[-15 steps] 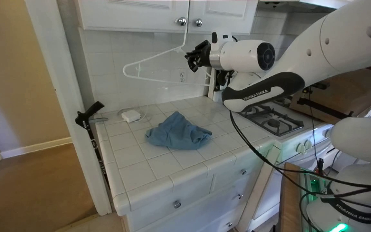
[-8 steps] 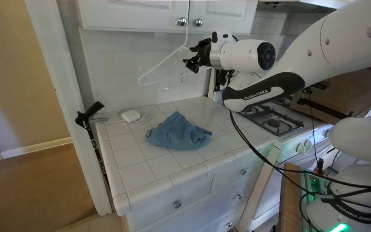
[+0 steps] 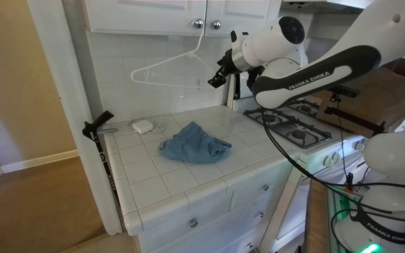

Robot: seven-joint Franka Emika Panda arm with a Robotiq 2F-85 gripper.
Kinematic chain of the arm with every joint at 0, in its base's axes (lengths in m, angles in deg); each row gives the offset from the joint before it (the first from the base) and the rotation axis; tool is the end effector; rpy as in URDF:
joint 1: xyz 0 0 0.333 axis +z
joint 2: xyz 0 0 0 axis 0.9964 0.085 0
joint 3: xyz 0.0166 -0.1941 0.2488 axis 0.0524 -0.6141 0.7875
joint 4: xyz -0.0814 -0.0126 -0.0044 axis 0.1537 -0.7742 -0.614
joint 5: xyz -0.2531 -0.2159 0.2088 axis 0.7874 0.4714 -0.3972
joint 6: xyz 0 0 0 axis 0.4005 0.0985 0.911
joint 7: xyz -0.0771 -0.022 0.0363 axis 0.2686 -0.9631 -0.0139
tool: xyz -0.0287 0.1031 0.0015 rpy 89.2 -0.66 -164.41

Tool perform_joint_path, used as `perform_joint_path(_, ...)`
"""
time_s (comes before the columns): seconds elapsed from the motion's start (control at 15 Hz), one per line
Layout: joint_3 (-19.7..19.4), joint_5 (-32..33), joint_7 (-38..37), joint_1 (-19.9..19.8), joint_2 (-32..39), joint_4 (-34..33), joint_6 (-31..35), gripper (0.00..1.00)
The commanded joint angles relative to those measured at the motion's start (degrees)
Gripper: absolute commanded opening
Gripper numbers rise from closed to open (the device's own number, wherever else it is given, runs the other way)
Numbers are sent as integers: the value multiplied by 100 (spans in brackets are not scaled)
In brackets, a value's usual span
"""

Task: Pick up the hanger and hang it on the handle of the left cabinet door

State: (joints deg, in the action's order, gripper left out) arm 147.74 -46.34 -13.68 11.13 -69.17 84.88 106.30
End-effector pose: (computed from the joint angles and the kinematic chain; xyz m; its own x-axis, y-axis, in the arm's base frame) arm 0.5021 -0.0329 0.4930 0.6619 0.4958 0.5622 -0.0145 -0.7414 0.6709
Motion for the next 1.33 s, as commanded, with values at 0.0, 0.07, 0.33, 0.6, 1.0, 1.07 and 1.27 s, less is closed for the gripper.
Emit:
perform_joint_path(0.0,-1373,314,280,1527,889,-228,-1355,100)
perform_joint_path(0.07,-1652,-173,680,1898,923,-264,-1749,100)
perform_joint_path(0.33,-3002,-1450,1640,3373,961,-585,-3359,100)
perform_joint_path(0.6,-5041,-1031,1151,5348,900,-989,-5156,100)
perform_joint_path(1.0,-6221,-842,785,6517,856,-1229,-5831,100)
perform_joint_path(1.07,-6232,-846,771,6527,855,-1241,-5853,100)
perform_joint_path(1.27,-6228,-848,753,6535,857,-1241,-5869,100)
